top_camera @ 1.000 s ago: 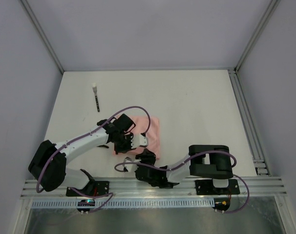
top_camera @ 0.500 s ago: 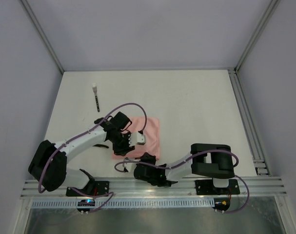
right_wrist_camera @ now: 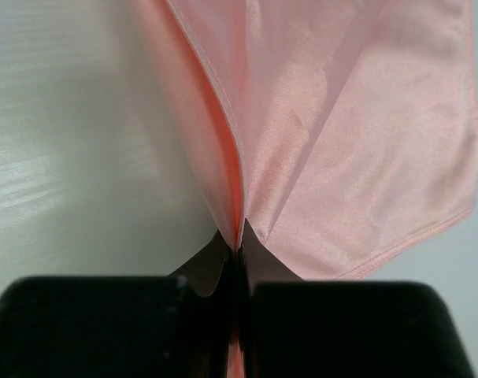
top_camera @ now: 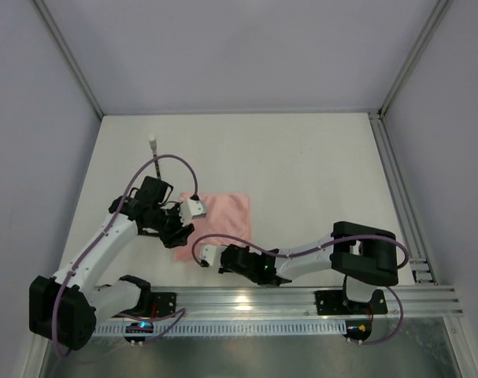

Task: Fold the napkin into a case and place the utensils inside
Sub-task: Pick up the upper triangle-folded napkin from the center of the board.

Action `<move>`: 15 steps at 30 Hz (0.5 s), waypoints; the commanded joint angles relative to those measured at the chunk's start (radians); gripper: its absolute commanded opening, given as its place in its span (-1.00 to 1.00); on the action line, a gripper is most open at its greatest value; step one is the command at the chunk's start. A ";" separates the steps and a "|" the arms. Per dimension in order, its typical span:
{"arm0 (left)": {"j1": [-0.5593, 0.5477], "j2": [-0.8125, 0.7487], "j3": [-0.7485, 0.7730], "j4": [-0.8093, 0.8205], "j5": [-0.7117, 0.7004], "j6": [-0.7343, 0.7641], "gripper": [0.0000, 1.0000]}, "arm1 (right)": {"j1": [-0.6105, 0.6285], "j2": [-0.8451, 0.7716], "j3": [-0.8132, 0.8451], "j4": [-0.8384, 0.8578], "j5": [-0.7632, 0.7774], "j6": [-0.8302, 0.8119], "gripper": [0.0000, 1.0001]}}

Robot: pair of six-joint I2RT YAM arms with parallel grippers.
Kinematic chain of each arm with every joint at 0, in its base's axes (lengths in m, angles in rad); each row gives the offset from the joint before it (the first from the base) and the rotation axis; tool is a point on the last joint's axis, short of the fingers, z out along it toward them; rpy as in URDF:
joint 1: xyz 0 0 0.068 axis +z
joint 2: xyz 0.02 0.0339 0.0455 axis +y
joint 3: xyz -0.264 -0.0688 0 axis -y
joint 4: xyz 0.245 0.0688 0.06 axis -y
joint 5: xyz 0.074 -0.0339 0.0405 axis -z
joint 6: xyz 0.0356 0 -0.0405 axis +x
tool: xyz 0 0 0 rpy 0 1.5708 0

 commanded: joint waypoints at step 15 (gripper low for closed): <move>0.063 -0.223 -0.135 0.093 0.260 0.060 0.11 | -0.209 -0.030 -0.083 0.053 -0.518 0.218 -0.92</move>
